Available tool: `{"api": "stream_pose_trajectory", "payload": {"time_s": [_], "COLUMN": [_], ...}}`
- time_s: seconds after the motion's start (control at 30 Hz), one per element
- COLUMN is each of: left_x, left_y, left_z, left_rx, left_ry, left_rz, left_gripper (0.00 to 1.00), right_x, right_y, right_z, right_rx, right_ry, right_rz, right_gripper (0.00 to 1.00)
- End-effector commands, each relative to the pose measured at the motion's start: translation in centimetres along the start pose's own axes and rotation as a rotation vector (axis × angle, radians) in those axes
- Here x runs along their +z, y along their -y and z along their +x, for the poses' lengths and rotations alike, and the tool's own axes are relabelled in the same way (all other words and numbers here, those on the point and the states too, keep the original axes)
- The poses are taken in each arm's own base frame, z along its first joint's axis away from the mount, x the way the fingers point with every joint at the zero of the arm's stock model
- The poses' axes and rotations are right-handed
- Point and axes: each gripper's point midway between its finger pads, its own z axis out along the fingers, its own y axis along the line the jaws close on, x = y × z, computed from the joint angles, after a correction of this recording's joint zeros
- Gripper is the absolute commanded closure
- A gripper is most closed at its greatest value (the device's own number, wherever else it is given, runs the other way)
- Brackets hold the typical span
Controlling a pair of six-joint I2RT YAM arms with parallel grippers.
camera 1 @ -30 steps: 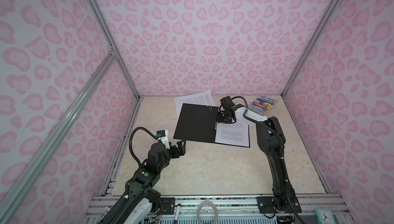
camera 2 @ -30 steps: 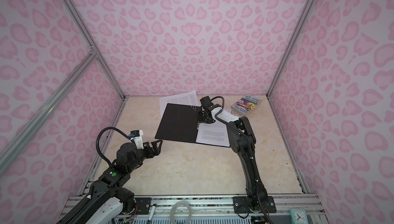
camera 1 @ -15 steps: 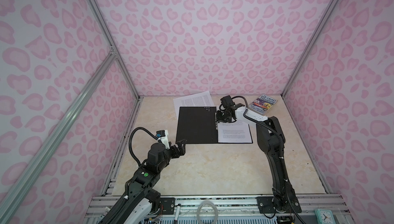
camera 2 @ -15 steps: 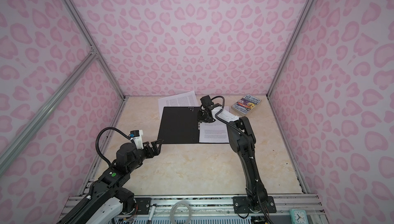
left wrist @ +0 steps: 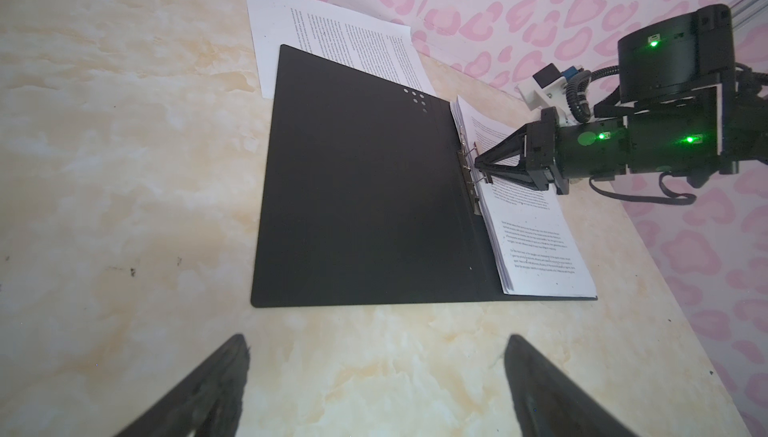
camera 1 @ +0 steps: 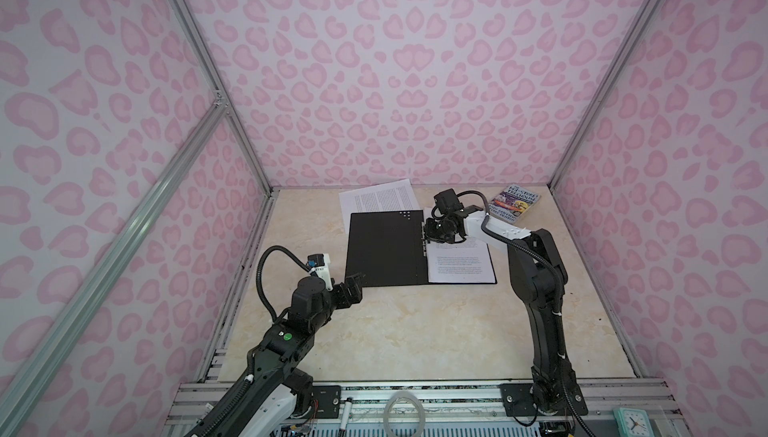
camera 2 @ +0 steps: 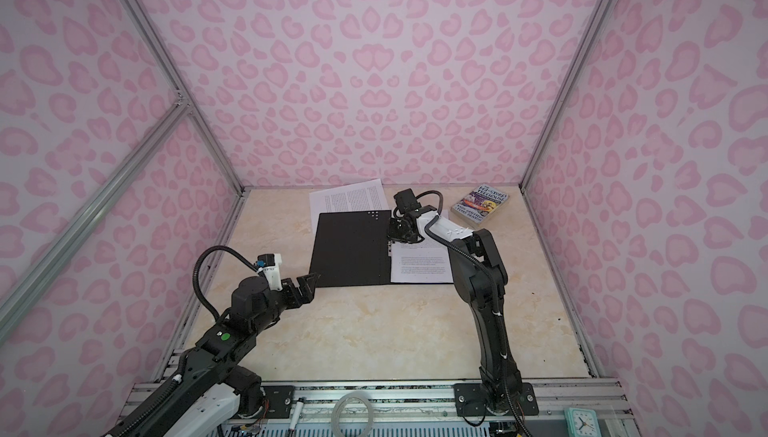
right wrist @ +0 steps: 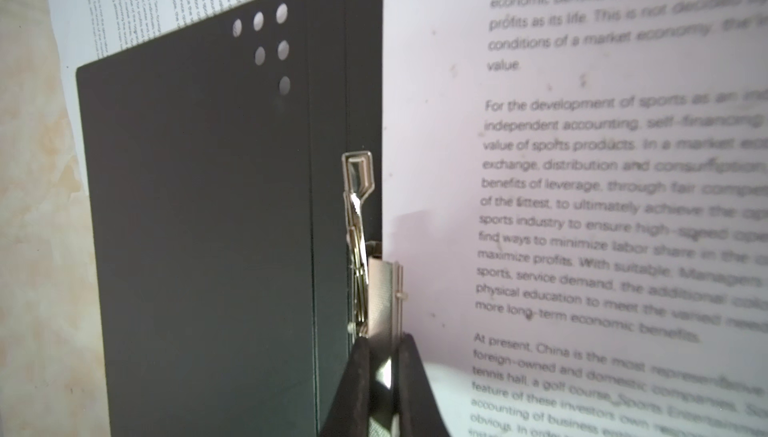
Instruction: Put the files into the folder
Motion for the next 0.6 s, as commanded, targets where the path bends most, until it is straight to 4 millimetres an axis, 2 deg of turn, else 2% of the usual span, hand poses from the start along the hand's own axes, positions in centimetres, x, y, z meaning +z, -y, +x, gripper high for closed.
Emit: {"api": "stream_pose_trajectory", "payload": {"time_s": [0.0, 0.2, 0.57], "left_x": [-0.1, -0.1, 0.6], "left_y": [0.7, 0.3, 0.0], "left_z": [-1.3, -1.2, -0.8], "left_rx": [-0.008, -0.011, -0.018], "left_ry": [0.043, 0.042, 0.02], "left_rz": [0.019, 0.004, -0.016], "left_gripper": [0.03, 0.03, 0.03], "right_x": [-0.9, -2.5, -4.6], "right_y": [-1.0, -0.7, 1.2], "right_z": [-0.5, 1.3, 6.7], "right_rx": [0.013, 0.015, 0.025], "right_ry": [0.035, 0.029, -0.01], "right_rz": [-0.057, -0.08, -0.077], "right_gripper": [0.94, 0.94, 0.96]}}
